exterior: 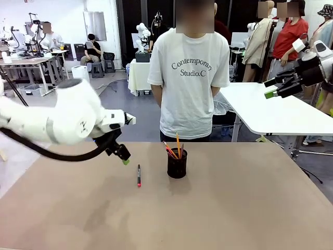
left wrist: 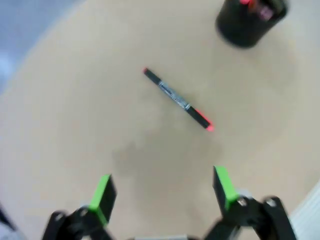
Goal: Place the pens into the pen holder.
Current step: Pick up a writing instrument from the table and place it into the Pen holder.
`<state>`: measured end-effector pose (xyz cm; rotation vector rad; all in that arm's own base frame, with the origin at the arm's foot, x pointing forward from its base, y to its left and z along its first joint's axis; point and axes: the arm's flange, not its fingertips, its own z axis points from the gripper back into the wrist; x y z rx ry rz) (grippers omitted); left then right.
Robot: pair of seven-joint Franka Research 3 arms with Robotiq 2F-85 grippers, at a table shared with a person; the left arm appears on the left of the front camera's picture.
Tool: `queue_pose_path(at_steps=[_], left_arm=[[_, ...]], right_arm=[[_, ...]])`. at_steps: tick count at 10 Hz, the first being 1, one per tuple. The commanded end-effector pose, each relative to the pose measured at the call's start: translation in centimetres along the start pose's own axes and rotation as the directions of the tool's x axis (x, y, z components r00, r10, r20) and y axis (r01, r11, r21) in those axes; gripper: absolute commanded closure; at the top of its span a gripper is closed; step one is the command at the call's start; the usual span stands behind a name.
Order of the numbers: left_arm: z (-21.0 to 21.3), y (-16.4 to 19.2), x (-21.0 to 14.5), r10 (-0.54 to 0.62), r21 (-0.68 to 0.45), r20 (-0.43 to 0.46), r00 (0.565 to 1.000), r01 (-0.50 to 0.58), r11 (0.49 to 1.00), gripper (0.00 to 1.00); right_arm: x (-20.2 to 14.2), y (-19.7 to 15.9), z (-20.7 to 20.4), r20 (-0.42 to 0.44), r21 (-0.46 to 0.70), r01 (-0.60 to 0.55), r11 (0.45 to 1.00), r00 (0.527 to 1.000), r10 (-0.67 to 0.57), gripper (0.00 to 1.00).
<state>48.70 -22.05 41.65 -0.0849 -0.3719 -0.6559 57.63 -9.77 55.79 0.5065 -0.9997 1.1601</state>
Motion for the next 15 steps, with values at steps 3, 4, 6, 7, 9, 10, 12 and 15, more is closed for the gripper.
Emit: queue_pose_path(at_steps=[3,4,6,7,9,10,12,15], left_arm=[[0.0,-2.5,5.6,0.137,-0.089,-0.074,0.988,-0.143,0.986,0.0],[1.8,-2.7,4.0,0.042,-0.056,-0.074,0.996,-0.046,0.997,0.0],[1.8,-2.7,4.0,0.042,-0.056,-0.074,0.996,-0.046,0.997,0.0],[1.8,-2.7,4.0,0.042,-0.056,-0.074,0.996,-0.046,0.997,0.0],[-0.2,-2.4,6.8,0.227,0.012,-0.205,0.952,-0.23,0.973,0.0],[-2.6,-1.5,7.9,0.333,0.076,-0.302,0.893,-0.326,0.942,0.0],[-5.1,-0.5,8.5,0.392,0.107,-0.337,0.856,-0.379,0.919,0.0],[-9.1,-0.5,9.2,0.423,0.052,-0.394,0.816,-0.44,0.897,0.0]], right_arm=[[0.5,-0.1,0.0,-0.019,0.008,0.018,1.0,1.0,-0.018,0.0],[0.5,-0.1,0.0,-0.019,0.008,0.018,1.0,1.0,-0.018,0.0],[0.5,-0.1,0.0,-0.019,0.008,0.018,1.0,1.0,-0.018,0.0],[0.5,-0.1,0.0,-0.019,0.008,0.018,1.0,1.0,-0.018,0.0],[0.5,-0.1,0.0,-0.019,0.008,0.018,1.0,1.0,-0.018,0.0],[0.5,-0.1,0.0,-0.019,0.008,0.018,1.0,1.0,-0.018,0.0],[0.5,-0.1,0.0,-0.019,0.008,0.018,1.0,1.0,-0.018,0.0],[0.5,-0.1,0.0,-0.019,0.008,0.018,1.0,1.0,-0.018,0.0]])
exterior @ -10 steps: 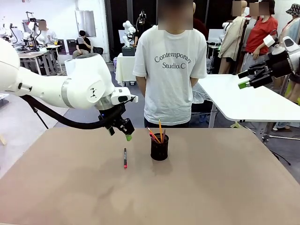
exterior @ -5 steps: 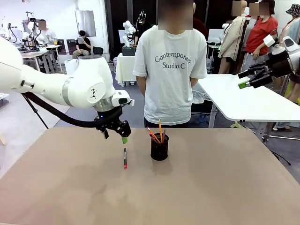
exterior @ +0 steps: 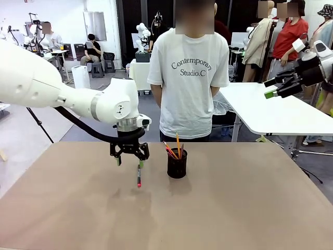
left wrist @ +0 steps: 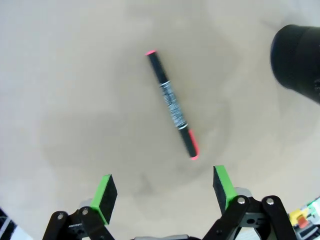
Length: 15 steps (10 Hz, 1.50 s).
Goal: Place the pens into the pen holder.
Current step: Pick up a writing instrument from the table and place it into the Pen holder.
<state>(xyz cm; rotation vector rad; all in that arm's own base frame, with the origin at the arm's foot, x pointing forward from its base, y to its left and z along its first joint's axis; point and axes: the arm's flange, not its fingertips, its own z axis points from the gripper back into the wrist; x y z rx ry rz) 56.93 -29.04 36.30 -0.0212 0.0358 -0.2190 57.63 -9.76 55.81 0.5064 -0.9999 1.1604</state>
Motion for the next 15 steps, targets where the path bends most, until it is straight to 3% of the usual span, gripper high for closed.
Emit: queue_pose_path(at_steps=[1,3,5,7,11,15], left_arm=[[-0.8,-0.4,2.1,0.046,-0.042,-0.034,0.998,-0.047,0.998,0.0],[-1.9,-0.1,3.0,0.085,-0.065,-0.019,0.996,-0.086,0.994,0.0],[-3.6,0.5,3.5,0.134,-0.03,0.097,0.986,-0.132,0.991,0.0],[-4.3,1.0,3.6,0.14,-0.033,0.147,0.979,-0.137,0.99,0.0],[-5.2,0.4,3.9,0.131,0.073,0.145,0.981,-0.143,0.987,0.0],[-6.2,0.3,4.0,0.147,0.074,0.136,0.98,-0.158,0.985,0.0]], right_arm=[[0.5,-0.1,0.0,-0.019,0.008,0.018,1.0,1.0,-0.018,0.0],[0.5,-0.1,0.0,-0.019,0.008,0.018,1.0,1.0,-0.018,0.0],[0.5,-0.1,0.0,-0.019,0.008,0.018,1.0,1.0,-0.018,0.0],[0.5,-0.1,0.0,-0.019,0.008,0.018,1.0,1.0,-0.018,0.0],[0.5,-0.1,0.0,-0.019,0.008,0.018,1.0,1.0,-0.018,0.0],[0.5,-0.1,0.0,-0.019,0.008,0.018,1.0,1.0,-0.018,0.0]])
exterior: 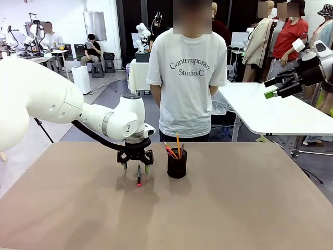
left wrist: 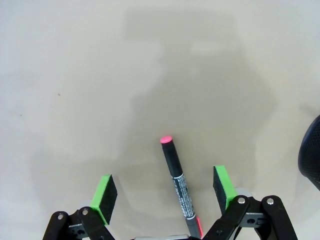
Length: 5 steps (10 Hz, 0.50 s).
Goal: Place the pens into the pen holder.
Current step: Pick up a writing instrument from the table and place it into the Pen holder.
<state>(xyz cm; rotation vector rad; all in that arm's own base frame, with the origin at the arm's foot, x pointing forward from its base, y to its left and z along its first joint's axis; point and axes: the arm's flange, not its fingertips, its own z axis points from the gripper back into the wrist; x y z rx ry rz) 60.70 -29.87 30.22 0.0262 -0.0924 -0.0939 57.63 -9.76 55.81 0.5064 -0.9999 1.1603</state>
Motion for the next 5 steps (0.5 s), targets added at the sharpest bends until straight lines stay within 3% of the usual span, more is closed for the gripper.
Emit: queue_pose_path(at_steps=[1,5], left_arm=[[-0.44,0.4,-0.15,0.033,0.022,0.001,0.999,-0.033,0.999,0.18],[-0.59,0.34,-0.07,0.065,0.039,-0.001,0.998,-0.065,0.997,0.97]], right_arm=[[0.45,-0.07,-0.01,-0.019,0.008,0.018,1.0,1.0,-0.018,0.0],[0.45,-0.07,-0.01,-0.019,0.008,0.018,1.0,1.0,-0.018,0.0]])
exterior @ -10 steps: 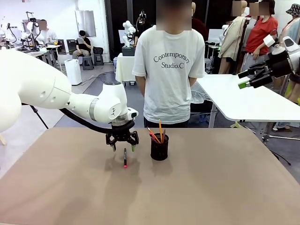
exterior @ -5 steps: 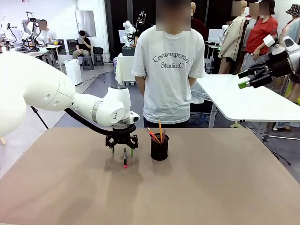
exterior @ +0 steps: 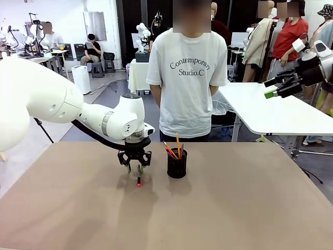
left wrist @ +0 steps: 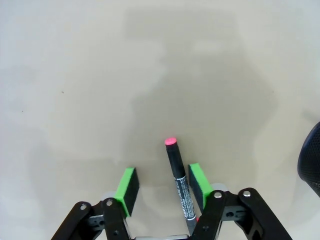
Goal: Place the pens into the pen holder.
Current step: Pick up a writing instrument from the table and place it into the Pen holder.
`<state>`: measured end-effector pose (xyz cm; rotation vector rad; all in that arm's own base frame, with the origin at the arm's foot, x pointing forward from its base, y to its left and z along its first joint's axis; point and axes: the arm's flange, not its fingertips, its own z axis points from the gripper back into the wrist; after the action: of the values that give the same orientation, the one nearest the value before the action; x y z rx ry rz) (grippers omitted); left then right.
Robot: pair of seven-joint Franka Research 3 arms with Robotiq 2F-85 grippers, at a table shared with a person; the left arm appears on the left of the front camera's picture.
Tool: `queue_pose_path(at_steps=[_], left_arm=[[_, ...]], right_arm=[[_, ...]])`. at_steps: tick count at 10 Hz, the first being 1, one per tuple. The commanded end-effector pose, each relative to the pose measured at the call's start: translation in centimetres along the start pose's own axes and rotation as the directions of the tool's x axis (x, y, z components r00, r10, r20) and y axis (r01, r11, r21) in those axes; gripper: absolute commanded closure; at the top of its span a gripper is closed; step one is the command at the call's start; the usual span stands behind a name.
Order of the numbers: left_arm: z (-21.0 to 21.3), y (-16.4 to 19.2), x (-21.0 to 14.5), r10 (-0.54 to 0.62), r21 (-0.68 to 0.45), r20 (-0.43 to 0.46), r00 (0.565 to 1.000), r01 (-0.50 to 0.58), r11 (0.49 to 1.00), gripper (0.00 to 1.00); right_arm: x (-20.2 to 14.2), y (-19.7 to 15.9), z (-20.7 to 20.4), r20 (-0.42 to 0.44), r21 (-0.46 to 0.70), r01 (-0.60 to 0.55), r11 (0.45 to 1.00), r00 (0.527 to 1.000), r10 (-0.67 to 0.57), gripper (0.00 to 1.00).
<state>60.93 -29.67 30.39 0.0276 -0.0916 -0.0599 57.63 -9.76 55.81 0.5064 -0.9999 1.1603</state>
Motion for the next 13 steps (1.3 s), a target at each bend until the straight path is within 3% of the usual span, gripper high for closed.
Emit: queue_pose_path(at_steps=[1,8,10,13], left_arm=[[-0.7,0.1,-0.3,0.033,0.037,-0.004,0.999,-0.033,0.999,1.0],[0.8,0.3,-1.4,0.106,0.038,-0.066,0.992,-0.104,0.994,1.0],[2.7,1.2,-1.8,0.113,0.015,-0.042,0.993,-0.113,0.994,1.0],[6.2,3.9,-2.1,0.042,-0.23,-0.045,0.998,-0.051,0.972,1.0]], right_arm=[[0.5,-0.1,0.0,-0.019,0.008,0.018,1.0,1.0,-0.018,0.0],[0.5,-0.1,0.0,-0.019,0.008,0.018,1.0,1.0,-0.018,0.0],[0.5,-0.1,0.0,-0.019,0.008,0.018,1.0,1.0,-0.018,0.0],[0.5,-0.1,0.0,-0.019,0.008,0.018,1.0,1.0,-0.018,0.0]])
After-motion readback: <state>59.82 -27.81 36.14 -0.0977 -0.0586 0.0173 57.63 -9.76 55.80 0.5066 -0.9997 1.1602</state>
